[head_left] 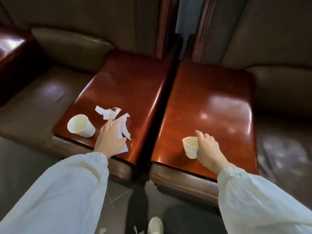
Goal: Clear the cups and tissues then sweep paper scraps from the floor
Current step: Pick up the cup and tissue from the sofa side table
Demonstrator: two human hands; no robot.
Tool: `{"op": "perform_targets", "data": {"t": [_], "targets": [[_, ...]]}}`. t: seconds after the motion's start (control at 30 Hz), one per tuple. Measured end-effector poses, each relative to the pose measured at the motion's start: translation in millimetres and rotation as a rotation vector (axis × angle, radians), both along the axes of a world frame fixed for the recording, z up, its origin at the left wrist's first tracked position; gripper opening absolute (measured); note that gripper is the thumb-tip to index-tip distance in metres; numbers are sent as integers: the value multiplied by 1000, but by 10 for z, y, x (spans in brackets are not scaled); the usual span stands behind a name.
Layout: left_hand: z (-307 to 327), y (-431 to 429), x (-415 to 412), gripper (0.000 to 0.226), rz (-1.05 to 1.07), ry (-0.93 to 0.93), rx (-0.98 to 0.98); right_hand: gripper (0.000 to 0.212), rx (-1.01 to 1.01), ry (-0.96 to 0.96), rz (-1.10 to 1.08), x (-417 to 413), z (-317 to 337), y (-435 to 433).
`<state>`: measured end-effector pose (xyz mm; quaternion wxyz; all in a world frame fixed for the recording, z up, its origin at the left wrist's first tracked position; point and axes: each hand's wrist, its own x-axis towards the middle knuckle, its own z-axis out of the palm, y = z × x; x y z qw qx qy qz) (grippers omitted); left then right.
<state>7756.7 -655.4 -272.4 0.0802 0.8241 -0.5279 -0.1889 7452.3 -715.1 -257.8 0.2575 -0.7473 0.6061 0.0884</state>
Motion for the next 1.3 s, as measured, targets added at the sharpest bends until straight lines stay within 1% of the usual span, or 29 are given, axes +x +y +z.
{"op": "perform_targets", "data": {"t": [0.07, 0.13, 0.2, 0.3, 0.4, 0.47, 0.5, 0.57, 0.6, 0.63, 0.7, 0.8, 0.87, 0.97, 1.07, 1.13, 1.17, 1.23, 1.3], "targets": [[-143, -143, 97, 71, -37, -4, 19, 65, -26, -134, -25, 175, 21, -66], [-279, -277, 212, 74, -43, -19, 74, 53, -89, -233, 15, 358, 60, -110], [-378, -382, 338, 77, -30, -19, 116, 49, -150, -302, 50, 513, 103, -127], [-458, -512, 521, 78, 21, 10, 175, 48, -219, -317, 97, 680, 131, -148], [-551, -609, 657, 78, -5, 37, 187, 49, -240, -310, 125, 781, 126, -185], [-602, -611, 697, 69, -52, 11, 201, 50, -230, -300, 123, 820, 111, -194], [-627, -581, 694, 59, -81, -28, 189, 51, -223, -295, 116, 831, 102, -182], [-660, -482, 661, 32, -122, -103, 104, 50, -205, -299, 93, 848, 91, -137], [-651, -419, 633, 19, -115, -111, 70, 50, -194, -304, 81, 856, 93, -110], [-618, -352, 598, 12, -100, -98, 43, 50, -182, -309, 69, 863, 100, -80], [-500, -261, 503, 12, -53, -56, -32, 48, -160, -314, 56, 876, 124, -33], [-188, -238, 291, 12, -14, 0, -268, 47, -123, -302, 55, 904, 178, 2], [66, -234, 204, 12, 36, 47, -386, 47, -100, -290, 56, 949, 227, 12], [416, -219, 437, 14, 143, 66, -487, 47, -99, -286, 61, 1065, 308, -18], [555, -93, 896, 13, 230, 39, -423, 44, -107, -304, 53, 1221, 343, -48], [500, 12, 1123, 4, 317, 80, -366, 44, -89, -314, 69, 1334, 327, -43], [442, 41, 1205, 4, 350, 85, -302, 45, -79, -319, 82, 1390, 312, -38], [259, 50, 1348, 8, 376, 85, -97, 46, -65, -333, 100, 1491, 270, -20], [80, 17, 1440, 15, 322, 84, -10, 47, -64, -347, 114, 1552, 228, -16]]}}
